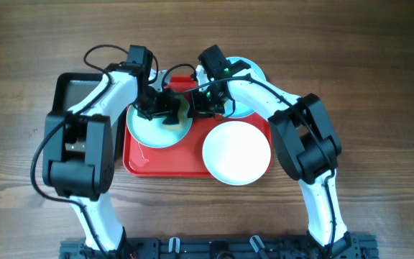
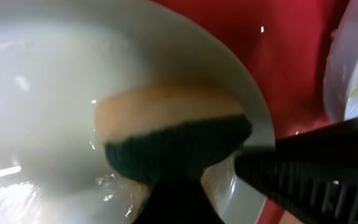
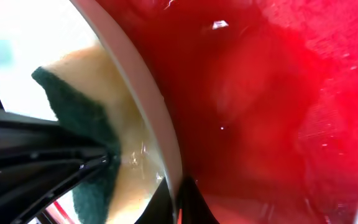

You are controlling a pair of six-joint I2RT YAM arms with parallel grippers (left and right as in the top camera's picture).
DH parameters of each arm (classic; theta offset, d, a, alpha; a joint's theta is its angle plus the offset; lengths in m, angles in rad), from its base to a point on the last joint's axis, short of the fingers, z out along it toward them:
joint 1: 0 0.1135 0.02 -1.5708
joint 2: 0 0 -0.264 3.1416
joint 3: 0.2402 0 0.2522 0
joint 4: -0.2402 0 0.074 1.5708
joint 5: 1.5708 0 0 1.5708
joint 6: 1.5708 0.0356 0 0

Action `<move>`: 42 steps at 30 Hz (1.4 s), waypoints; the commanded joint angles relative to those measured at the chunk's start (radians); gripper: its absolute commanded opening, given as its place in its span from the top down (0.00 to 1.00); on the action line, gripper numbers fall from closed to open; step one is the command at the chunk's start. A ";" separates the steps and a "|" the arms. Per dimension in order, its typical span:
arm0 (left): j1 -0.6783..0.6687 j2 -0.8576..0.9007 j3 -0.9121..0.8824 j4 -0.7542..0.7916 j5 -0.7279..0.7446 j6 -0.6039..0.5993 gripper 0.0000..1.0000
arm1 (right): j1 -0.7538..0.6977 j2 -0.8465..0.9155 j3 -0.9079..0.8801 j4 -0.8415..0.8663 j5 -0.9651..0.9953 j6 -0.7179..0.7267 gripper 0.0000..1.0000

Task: Clean dirty plates on tray and stack at the side
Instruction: 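Scrub the plate surface with the sponge while right gripper holds rim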

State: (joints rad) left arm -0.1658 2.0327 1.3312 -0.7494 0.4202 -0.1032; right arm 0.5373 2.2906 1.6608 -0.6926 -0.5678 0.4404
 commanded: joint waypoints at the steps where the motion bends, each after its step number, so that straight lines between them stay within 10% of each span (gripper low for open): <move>1: -0.006 0.096 -0.005 0.060 -0.035 -0.042 0.96 | 0.006 0.019 0.000 0.001 -0.016 -0.011 0.96; 7: -0.006 0.090 -0.002 -0.026 -0.708 -0.429 0.96 | 0.006 0.019 0.000 0.001 -0.012 -0.011 0.96; 11: -0.006 0.090 -0.002 -0.124 -0.905 -0.561 0.96 | 0.006 0.019 0.000 0.001 -0.008 -0.011 0.96; 16: -0.007 0.090 -0.002 -0.198 -0.808 -0.510 0.96 | 0.006 0.019 0.000 0.001 -0.008 -0.011 0.96; 22: -0.007 0.090 -0.002 -0.219 0.006 0.056 0.96 | 0.006 0.019 0.000 0.002 -0.001 -0.012 0.96; 25: -0.007 0.090 -0.002 -0.222 0.157 0.151 0.96 | 0.006 0.019 0.000 0.002 -0.001 -0.013 0.96; 33: -0.007 0.090 -0.002 -0.056 0.122 0.084 0.96 | 0.006 0.019 0.000 0.001 -0.001 -0.014 0.96; 42: -0.007 0.090 -0.002 0.087 -0.565 -0.390 0.96 | 0.006 0.019 0.000 0.000 -0.001 -0.014 0.96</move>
State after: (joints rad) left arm -0.1871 2.0529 1.3468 -0.6632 0.3553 -0.2745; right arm 0.5274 2.2906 1.6611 -0.6743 -0.5488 0.4473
